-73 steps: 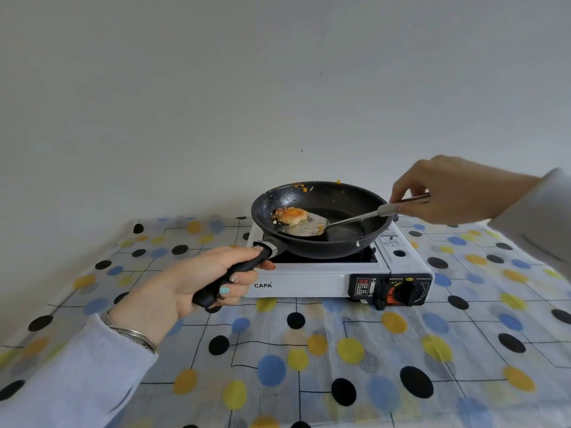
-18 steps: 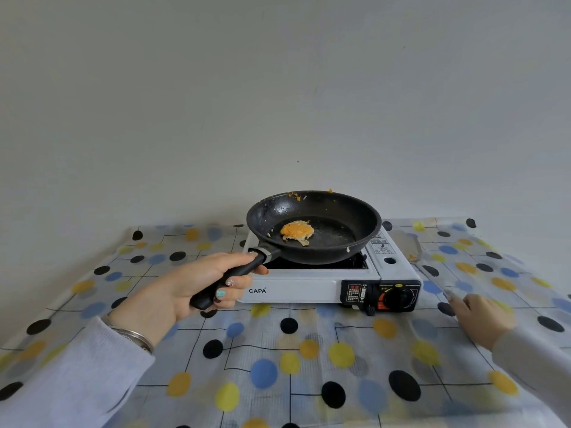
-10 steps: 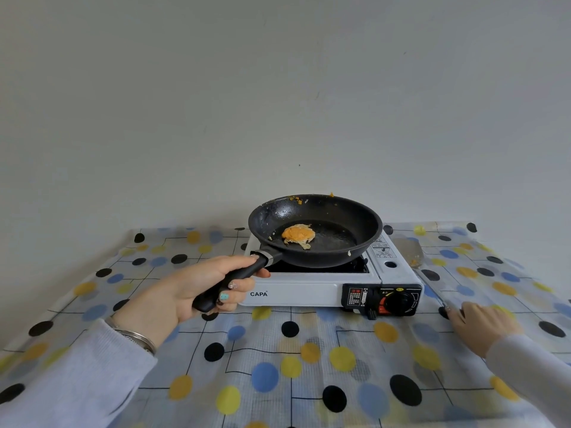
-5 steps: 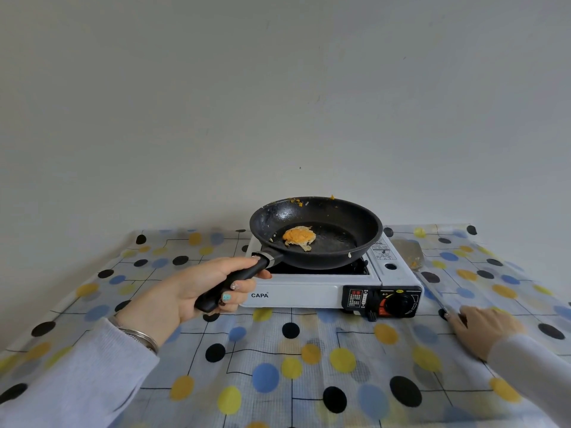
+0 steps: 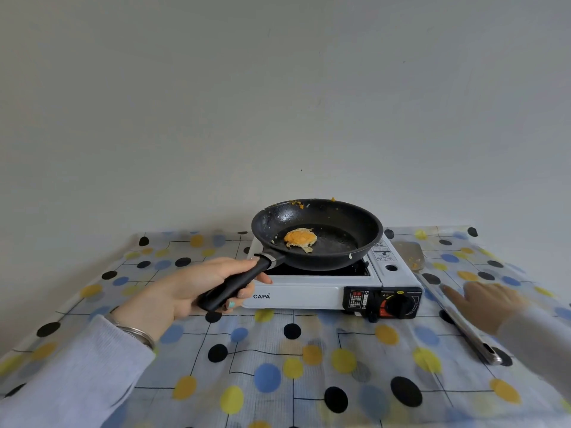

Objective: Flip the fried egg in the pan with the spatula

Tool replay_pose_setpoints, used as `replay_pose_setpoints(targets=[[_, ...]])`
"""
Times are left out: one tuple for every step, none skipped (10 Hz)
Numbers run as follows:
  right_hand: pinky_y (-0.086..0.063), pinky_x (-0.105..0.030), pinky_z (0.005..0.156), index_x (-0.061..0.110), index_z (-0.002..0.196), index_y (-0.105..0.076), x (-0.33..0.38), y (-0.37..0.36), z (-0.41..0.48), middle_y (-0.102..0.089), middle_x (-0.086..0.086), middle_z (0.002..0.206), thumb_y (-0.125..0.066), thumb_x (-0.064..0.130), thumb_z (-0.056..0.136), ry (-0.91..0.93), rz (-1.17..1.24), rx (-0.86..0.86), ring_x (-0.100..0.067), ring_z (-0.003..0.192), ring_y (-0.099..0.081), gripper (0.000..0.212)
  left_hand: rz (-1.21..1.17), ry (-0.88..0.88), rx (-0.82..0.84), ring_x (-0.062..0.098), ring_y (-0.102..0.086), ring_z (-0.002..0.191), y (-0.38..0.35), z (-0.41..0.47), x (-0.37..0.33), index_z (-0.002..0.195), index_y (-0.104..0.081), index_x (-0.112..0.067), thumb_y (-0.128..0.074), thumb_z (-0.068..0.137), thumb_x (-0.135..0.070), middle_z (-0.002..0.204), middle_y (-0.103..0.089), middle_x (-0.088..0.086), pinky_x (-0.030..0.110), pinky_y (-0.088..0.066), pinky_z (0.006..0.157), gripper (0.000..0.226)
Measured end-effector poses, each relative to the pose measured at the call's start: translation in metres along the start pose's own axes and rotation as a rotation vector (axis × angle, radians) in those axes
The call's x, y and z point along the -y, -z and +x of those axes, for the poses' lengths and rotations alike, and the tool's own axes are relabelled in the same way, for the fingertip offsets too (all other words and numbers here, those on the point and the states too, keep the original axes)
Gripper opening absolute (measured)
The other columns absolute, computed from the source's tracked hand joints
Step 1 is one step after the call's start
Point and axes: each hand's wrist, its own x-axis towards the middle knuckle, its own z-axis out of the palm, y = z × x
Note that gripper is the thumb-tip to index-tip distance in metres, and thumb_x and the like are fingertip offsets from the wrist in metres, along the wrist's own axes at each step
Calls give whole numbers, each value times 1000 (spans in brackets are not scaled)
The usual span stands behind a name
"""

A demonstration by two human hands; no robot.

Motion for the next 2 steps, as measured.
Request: replay_pose_setpoints(targets=[[-46,-33,66,18,59,-41,10,30,-7,-52,3,62,-19,59,91,23,63,-37,-23,67,-55,57,108,21,-57,11,-49,52,3,-4,-3,108,-67,-8,-47,92,-42,63,-59,-1,20,-42,45,43],[-41,-32,64,14,67,-56,25,71,-16,-59,-1,69,-25,58,92,62,178,-168,-28,69,-55,59,194,-1,-74,19,-66,62,7,-13,-14,104,-63,-2,-43,94,-37,78,-73,7,26,-54,58,41]])
